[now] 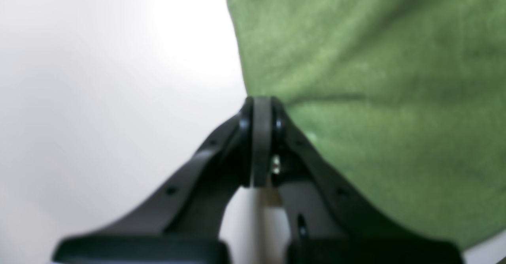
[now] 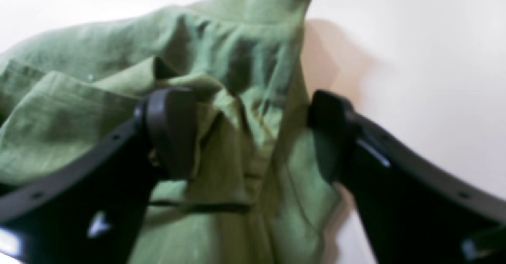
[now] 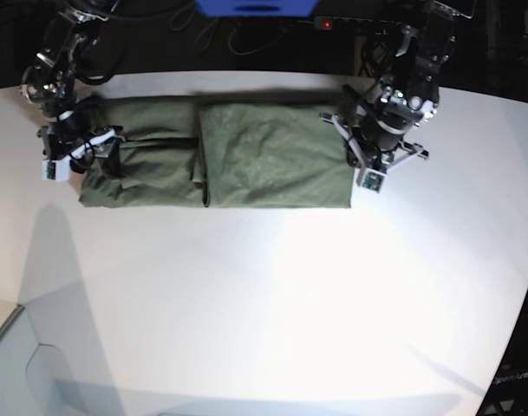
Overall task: Layout the t-shirt on the table in an organized manner, then fold the t-shirt properly
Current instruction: 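Flatten the folded end with the left gripper and release it, then grasp the strip's other end with the right gripper and fold it over the stack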
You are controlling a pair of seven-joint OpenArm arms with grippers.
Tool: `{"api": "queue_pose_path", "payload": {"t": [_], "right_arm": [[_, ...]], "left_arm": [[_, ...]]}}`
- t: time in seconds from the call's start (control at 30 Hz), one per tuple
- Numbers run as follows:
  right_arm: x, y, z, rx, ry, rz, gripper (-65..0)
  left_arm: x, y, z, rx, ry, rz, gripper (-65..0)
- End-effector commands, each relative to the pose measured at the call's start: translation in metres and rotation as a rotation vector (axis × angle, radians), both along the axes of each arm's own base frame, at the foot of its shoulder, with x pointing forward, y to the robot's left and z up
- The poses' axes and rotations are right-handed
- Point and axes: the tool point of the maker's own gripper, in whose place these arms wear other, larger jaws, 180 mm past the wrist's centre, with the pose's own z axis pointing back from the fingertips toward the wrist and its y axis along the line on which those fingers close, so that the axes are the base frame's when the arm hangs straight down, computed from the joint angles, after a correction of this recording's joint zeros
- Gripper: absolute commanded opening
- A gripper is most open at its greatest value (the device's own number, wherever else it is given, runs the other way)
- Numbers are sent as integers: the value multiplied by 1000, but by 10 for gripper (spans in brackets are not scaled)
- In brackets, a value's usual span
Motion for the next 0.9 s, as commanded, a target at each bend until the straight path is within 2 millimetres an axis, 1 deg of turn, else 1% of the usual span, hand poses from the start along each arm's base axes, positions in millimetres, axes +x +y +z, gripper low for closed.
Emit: {"api": "queue_pose_path", "payload": {"t": [0.0, 0.03, 0.1, 0.17, 0.2, 0.3, 0.37, 0.4, 0.43, 0.53, 0.57, 0.63, 0.7, 0.8, 0.87], "right_arm": [[-20, 10, -23, -5, 135, 39, -301], [-19, 14, -23, -5, 135, 53, -355], [-17, 19, -24, -4, 136, 71, -508], [-19, 20, -25, -3, 146, 73, -650], [-19, 20, -25, -1, 146, 73, -650], [-17, 27, -25, -2, 143, 94, -650], [-13, 25, -18, -13, 126, 94, -650], [-11, 22, -14, -23, 114, 92, -650], [-8, 20, -6, -37, 94, 90, -650], [0, 16, 15, -81, 40, 96, -650], [2, 14, 25, -99, 18, 98, -650], [7, 13, 43, -132, -26, 104, -650], [9, 14, 58, -158, -62, 110, -650], [13, 20, 77, -173, -113, 110, -650], [16, 22, 89, -187, -144, 109, -650]], "left_arm": [[9, 0, 10, -3, -41, -2, -650], [9, 0, 10, -3, -41, 0, -650], [10, 1, 11, -3, -43, 1, -650], [10, 0, 13, -5, -50, 0, -650], [11, -1, 16, -8, -58, -1, -650], [14, -5, 34, -14, -100, -16, -650], [14, -6, 44, -16, -125, -21, -650], [15, -2, 49, -14, -140, -12, -650], [14, 5, 53, -13, -149, 11, -650], [13, 33, 56, 10, -157, 89, -650], [14, 42, 55, 20, -154, 113, -650], [9, 64, 37, 44, -105, 166, -650], [5, 81, 23, 61, -66, 210, -650], [0, 92, 8, 68, -25, 241, -650], [-2, 90, 1, 57, -7, 252, -650]]}}
